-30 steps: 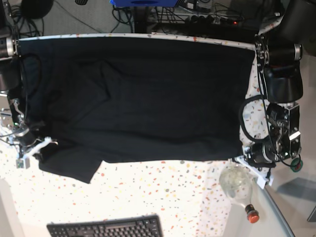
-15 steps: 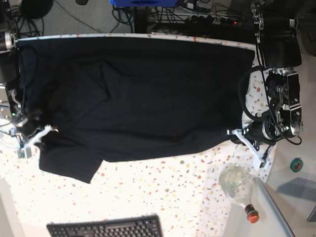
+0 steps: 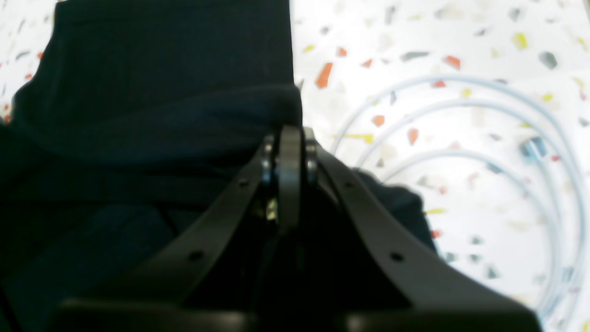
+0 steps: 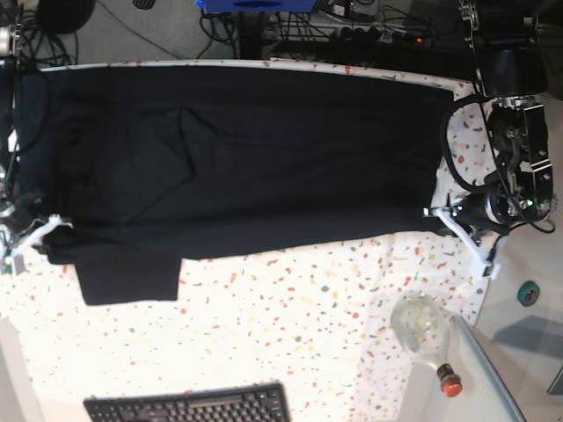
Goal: Layout the t-shirt on the table in an organized manner, then fold the t-shirt properly
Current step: 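Fold the held hem half up over the collar half with both grippers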
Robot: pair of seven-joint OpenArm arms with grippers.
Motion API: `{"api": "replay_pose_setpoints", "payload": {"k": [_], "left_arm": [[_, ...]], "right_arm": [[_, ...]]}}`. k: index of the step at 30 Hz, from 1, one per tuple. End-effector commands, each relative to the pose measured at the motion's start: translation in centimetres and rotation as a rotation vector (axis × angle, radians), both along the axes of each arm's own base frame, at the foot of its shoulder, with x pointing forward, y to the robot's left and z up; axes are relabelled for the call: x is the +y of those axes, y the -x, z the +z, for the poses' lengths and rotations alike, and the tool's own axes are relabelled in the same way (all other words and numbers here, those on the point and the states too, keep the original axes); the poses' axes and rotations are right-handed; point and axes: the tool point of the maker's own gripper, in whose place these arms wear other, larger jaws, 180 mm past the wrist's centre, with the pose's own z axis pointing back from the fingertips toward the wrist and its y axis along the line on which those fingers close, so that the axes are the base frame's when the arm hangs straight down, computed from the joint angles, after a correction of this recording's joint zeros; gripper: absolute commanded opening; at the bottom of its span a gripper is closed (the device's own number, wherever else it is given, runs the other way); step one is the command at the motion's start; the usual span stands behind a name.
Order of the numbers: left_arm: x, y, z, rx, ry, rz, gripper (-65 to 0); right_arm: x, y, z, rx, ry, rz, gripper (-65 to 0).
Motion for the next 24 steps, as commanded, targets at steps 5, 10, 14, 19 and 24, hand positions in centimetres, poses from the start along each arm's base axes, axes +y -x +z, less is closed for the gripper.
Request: {"api": "replay_pose_setpoints", "payload": {"k": [5,10,14,19,24], "left_arm": [[0.7,-0.8,1.6,-0.053,-0.033,-0.083,-65.0],[0.8,0.6,0.4,-0.019,-0.033,-0.084,-65.0],[1.3,1.8,-0.2,0.007,-0.048,-0.086,-65.0],[1.9,2.8,-0.7,0.03,-0.064,-0.087,-65.0],[1.9,3.0,-0.9,0.02,-0.062,-0.083,-65.0]], "right_arm": [[0.1,-1.4,3.1,-0.063,0.02,0.032,-65.0],[0.5,0.5,1.8,0.01,0.026,0.048,-65.0],[-0.2,2.1,1.9,0.024,0.016,0.01,-65.0],[-0.8,4.8,1.3,0.101,0.023,-0.011,-65.0],[0.3,7.5,0.7,0.116,0.008,-0.014,-65.0]]}}
